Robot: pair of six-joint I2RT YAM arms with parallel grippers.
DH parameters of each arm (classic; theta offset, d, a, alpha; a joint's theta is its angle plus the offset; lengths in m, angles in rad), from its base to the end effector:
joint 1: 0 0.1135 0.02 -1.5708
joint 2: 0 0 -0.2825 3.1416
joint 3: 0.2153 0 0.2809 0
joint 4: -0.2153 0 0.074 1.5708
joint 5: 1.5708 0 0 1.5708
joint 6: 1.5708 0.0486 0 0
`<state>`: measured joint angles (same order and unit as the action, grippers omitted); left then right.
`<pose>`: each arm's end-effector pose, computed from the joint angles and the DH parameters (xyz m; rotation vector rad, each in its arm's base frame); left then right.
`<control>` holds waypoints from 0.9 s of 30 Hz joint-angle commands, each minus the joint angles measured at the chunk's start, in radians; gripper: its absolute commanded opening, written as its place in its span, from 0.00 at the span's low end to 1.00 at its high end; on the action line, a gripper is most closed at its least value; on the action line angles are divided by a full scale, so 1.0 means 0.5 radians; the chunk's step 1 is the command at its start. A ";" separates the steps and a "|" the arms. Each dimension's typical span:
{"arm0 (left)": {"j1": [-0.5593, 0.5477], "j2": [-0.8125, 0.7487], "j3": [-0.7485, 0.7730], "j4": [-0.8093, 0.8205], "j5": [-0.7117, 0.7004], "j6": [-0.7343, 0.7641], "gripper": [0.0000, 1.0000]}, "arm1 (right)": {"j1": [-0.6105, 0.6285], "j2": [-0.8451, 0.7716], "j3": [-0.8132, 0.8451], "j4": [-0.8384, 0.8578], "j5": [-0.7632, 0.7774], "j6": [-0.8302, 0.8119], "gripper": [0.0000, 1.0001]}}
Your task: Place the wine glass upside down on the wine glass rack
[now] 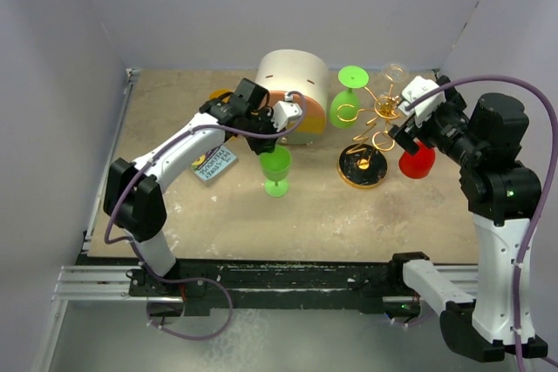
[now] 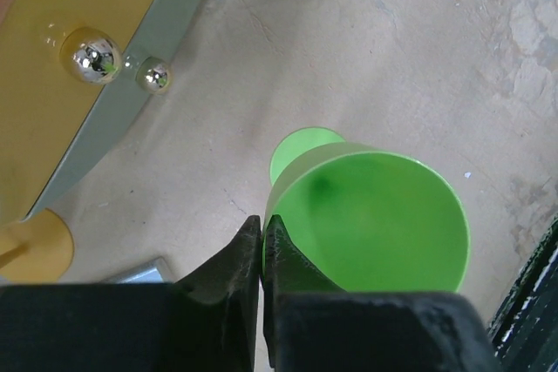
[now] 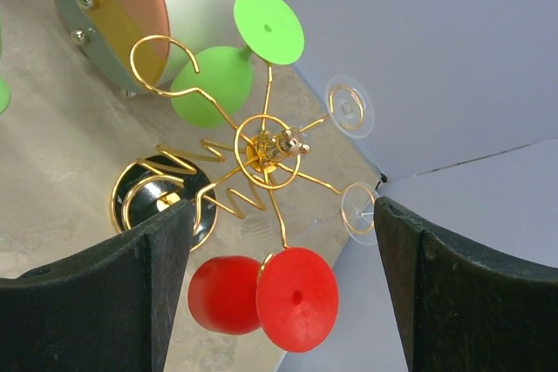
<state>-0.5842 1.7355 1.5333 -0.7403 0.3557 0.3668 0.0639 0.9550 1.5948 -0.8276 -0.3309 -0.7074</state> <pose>0.3389 -0.2444 0.2991 1.2766 2.1598 -0.5358 0.1577 0.0259 0.5337 -0.8749 1.5175 -0.1794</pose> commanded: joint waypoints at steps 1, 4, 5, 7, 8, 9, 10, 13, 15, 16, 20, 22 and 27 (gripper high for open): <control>-0.010 -0.100 0.084 -0.041 0.011 0.088 0.00 | -0.011 0.007 0.016 0.127 0.017 0.048 0.86; -0.010 -0.206 0.055 -0.051 0.006 0.122 0.00 | -0.011 0.013 0.027 0.182 0.044 0.139 0.87; -0.009 -0.242 0.047 -0.058 0.009 0.125 0.00 | -0.010 0.018 0.032 0.199 0.047 0.170 0.87; -0.010 -0.331 0.038 -0.082 0.012 0.141 0.00 | -0.011 0.025 0.046 0.225 0.050 0.238 0.87; -0.009 -0.371 0.038 -0.097 0.010 0.154 0.00 | -0.011 0.026 0.046 0.247 0.057 0.260 0.87; -0.007 -0.416 0.038 -0.108 0.010 0.166 0.00 | -0.010 0.021 0.036 0.288 0.081 0.297 0.87; -0.007 -0.463 0.040 -0.118 0.008 0.180 0.00 | -0.011 0.016 0.021 0.353 0.124 0.344 0.87; -0.004 -0.614 0.041 -0.129 -0.007 0.204 0.00 | -0.011 0.029 0.023 0.465 0.305 0.481 0.88; -0.002 -0.721 0.049 -0.125 -0.016 0.211 0.00 | -0.011 0.043 0.044 0.482 0.313 0.550 0.88; -0.001 -0.771 0.058 -0.124 -0.018 0.214 0.00 | -0.011 0.047 0.051 0.502 0.267 0.575 0.88; 0.008 -0.928 0.131 -0.144 -0.032 0.210 0.00 | -0.011 0.068 0.072 0.523 0.183 0.646 0.89; 0.010 -0.989 0.172 -0.151 -0.041 0.189 0.00 | -0.011 0.084 0.095 0.528 0.167 0.679 0.89; 0.030 -1.164 0.175 -0.117 -0.062 0.054 0.00 | -0.011 0.073 0.160 0.524 0.168 0.740 0.91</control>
<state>-0.5827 1.2259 1.5932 -0.8303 0.3313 0.4461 0.0631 1.0069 1.6180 -0.6231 -0.2287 -0.3927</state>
